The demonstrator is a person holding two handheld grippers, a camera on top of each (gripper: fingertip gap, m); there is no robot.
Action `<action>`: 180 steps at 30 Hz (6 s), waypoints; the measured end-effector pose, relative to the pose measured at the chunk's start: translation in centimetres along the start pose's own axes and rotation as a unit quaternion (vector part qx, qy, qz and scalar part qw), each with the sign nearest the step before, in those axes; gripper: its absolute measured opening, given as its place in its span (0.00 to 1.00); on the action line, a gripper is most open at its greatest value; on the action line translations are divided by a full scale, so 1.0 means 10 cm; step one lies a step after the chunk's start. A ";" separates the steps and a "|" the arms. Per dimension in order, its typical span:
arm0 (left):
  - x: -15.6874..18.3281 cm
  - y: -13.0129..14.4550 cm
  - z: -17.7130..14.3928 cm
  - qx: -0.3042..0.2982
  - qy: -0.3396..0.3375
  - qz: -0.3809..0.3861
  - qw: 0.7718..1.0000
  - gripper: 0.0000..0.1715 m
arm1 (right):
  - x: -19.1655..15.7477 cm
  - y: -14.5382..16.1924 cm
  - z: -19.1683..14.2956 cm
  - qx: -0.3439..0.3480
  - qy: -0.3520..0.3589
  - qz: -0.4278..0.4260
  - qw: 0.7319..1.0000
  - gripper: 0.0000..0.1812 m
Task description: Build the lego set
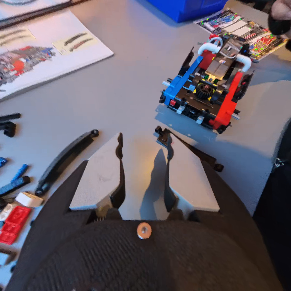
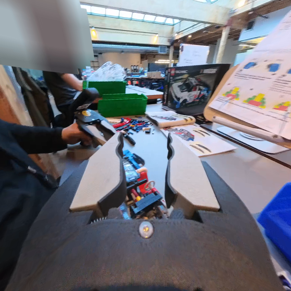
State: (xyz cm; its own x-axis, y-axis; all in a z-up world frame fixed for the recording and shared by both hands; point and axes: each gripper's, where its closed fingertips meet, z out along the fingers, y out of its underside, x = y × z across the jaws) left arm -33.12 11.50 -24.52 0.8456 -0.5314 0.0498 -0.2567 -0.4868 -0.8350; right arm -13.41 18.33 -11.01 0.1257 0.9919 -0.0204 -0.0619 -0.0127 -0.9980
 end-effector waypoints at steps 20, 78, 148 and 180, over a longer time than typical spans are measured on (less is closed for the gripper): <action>-0.09 -0.41 -0.19 0.148 0.059 0.040 0.987 0.27 | 0.62 -0.12 0.94 -0.031 0.040 0.014 0.999 0.31; -0.23 -0.49 -0.28 0.184 0.099 -0.042 0.977 0.25 | 0.92 0.39 1.32 -0.087 0.007 0.051 0.995 0.30; 0.66 -0.25 -0.34 0.063 0.139 0.024 0.988 0.33 | -0.19 0.17 0.01 -0.125 -0.029 -0.005 0.992 0.35; 0.89 0.46 -0.11 -0.085 -0.005 0.075 0.994 0.00 | -0.13 0.13 0.01 -0.070 -0.074 0.040 0.994 0.31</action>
State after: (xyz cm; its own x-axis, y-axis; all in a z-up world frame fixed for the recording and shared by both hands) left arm -27.27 3.76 -27.34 0.7961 -0.6005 -0.0746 -0.4553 -0.5132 -0.7275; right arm -13.75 17.01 -12.29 -0.0219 0.9945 -0.1021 0.0738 -0.1003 -0.9922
